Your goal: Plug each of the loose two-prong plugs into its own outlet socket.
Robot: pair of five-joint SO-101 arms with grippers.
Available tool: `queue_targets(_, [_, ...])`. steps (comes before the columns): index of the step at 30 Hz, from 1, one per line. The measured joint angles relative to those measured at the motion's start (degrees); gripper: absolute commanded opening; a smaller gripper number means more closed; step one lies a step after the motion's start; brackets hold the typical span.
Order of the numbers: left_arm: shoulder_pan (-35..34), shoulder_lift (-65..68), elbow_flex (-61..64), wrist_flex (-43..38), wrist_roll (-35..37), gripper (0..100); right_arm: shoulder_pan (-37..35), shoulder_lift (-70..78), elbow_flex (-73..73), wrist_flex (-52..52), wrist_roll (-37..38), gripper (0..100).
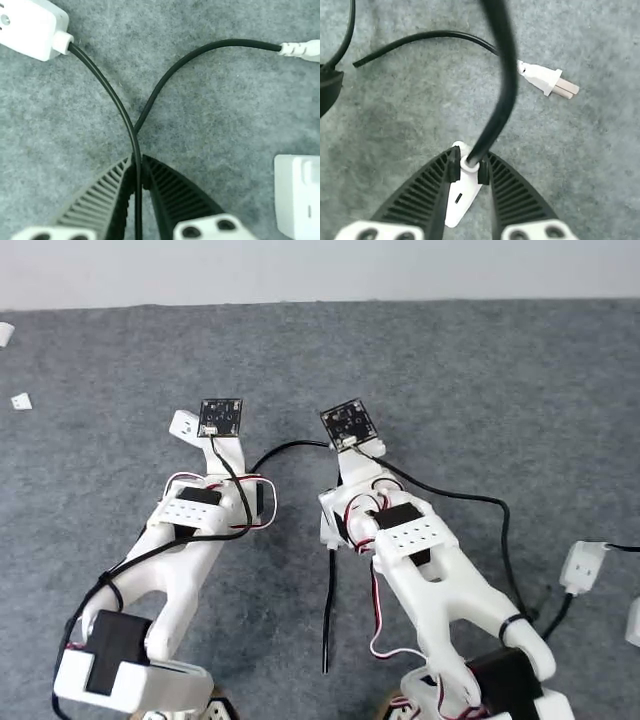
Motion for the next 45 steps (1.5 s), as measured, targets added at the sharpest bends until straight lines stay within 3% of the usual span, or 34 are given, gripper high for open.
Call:
queue_targets(6, [-1.4,0.0,0.0,0.0,0.0,1,-3.3,-0.1,-0.1,1.8,0.2,3.5])
queue_targets(12, [-5.8,0.0,-1.0,0.0,1.9,1,-9.5,1.1,-2.6,10.4,-13.7,25.0])
queue_targets(15, [-9.0,0.0,-2.5,0.0,6.2,1,-10.4,1.2,-2.9,13.2,-18.6,28.9])
queue_targets(23, [-18.9,0.0,-8.0,2.5,15.5,1,-11.1,1.2,-2.8,15.7,-17.0,28.6])
queue_targets(29, [-20.1,0.0,-8.4,2.9,16.4,1,-11.2,4.0,-3.0,16.0,-13.0,20.9])
queue_targets(38, [-20.3,0.0,-8.4,2.9,16.4,1,-11.7,12.0,-10.2,19.3,-8.3,19.9])
queue_targets(42, [-20.1,0.0,-8.4,3.2,16.4,1,-12.0,13.7,-12.0,19.7,-7.7,0.6])
queue_targets(45, [-17.9,0.0,-8.4,3.5,15.1,1,-11.4,14.0,-12.7,19.7,-6.0,1.9])
